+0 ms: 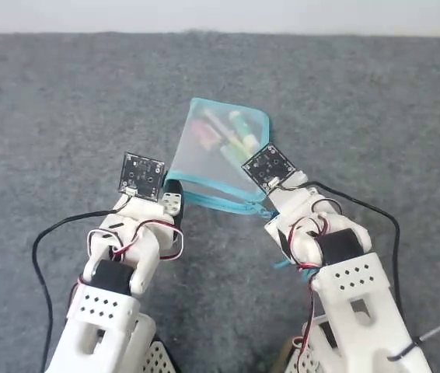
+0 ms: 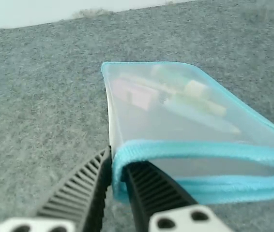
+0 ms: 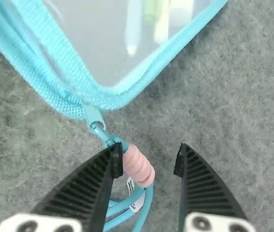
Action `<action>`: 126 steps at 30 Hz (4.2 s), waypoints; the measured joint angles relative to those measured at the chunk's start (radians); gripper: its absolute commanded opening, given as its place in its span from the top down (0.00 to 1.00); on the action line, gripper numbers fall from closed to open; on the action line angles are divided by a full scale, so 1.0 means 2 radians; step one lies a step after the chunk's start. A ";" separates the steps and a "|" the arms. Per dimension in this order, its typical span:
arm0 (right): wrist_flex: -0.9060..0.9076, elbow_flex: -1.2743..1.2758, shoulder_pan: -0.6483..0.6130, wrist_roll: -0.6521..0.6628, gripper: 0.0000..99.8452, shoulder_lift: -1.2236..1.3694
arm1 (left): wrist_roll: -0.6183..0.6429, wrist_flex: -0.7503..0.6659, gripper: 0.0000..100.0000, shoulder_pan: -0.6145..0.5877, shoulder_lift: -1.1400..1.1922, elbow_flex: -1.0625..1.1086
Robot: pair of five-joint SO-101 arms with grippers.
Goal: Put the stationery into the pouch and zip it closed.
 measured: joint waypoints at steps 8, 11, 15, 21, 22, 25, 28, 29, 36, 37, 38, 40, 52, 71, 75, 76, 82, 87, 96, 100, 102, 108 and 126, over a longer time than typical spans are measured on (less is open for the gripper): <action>-0.018 0.000 -0.003 0.008 0.83 0.070 | 0.000 0.000 0.98 0.000 0.000 0.000; -0.036 -0.001 -0.002 0.012 0.83 0.104 | 0.000 0.000 0.98 0.000 0.000 0.000; -0.042 -0.001 -0.002 0.012 0.88 0.114 | 0.000 0.000 0.98 0.000 0.000 0.000; -0.045 0.006 -0.005 0.023 0.81 0.114 | 0.000 0.000 0.98 0.000 0.000 0.000; -0.050 0.012 -0.012 0.031 0.80 0.114 | 0.000 0.000 0.98 0.000 0.000 0.000; -0.068 0.030 -0.035 0.044 0.79 0.114 | 0.000 0.000 0.98 0.000 0.000 0.000; -0.081 0.036 -0.040 0.048 0.79 0.114 | 0.000 0.000 0.98 0.000 0.000 0.000; -0.084 0.037 -0.038 0.048 0.79 0.114 | 0.000 0.000 0.98 0.000 0.000 0.000; -0.095 0.037 -0.040 0.048 0.95 0.114 | 0.000 0.000 0.98 0.000 0.000 0.000; -0.095 0.037 -0.039 0.044 1.00 0.114 | 0.000 0.000 0.98 0.000 0.000 0.000; -0.095 0.037 -0.035 0.037 0.99 0.114 | 0.000 0.000 0.98 0.000 0.000 0.000; -0.089 0.036 -0.018 0.026 0.97 0.114 | 0.000 0.000 0.98 0.000 0.000 0.000; 0.098 -0.047 0.008 0.018 0.99 0.065 | 0.000 0.000 0.99 0.000 0.000 0.000; 0.174 -0.156 -0.147 -0.017 0.99 0.034 | -0.006 -0.001 0.99 0.045 0.000 0.026; 0.180 -0.157 -0.193 -0.015 0.99 0.034 | -0.006 -0.007 0.99 0.045 0.000 0.026; 0.180 -0.157 -0.201 -0.015 0.99 0.035 | -0.006 -0.009 0.99 0.045 0.000 0.026; 0.180 -0.157 -0.268 -0.010 0.99 0.070 | -0.006 -0.009 0.99 0.047 0.000 0.027; 0.185 -0.165 -0.300 -0.010 0.87 0.079 | -0.006 -0.010 0.99 0.047 0.000 0.027; 0.180 -0.149 -0.167 -0.025 0.81 0.078 | 0.024 -0.010 0.99 0.006 0.000 0.027; 0.110 -0.075 -0.143 -0.025 0.81 0.065 | 0.042 -0.010 0.99 -0.021 0.000 0.027; 0.063 -0.029 -0.143 -0.025 0.81 0.054 | 0.045 -0.010 0.99 -0.027 0.000 0.027; -0.013 0.063 -0.143 -0.039 0.81 0.014 | 0.047 -0.010 0.99 -0.031 0.000 0.027; -0.015 0.068 -0.203 -0.151 0.81 -0.018 | 0.049 -0.010 0.99 -0.031 0.000 0.027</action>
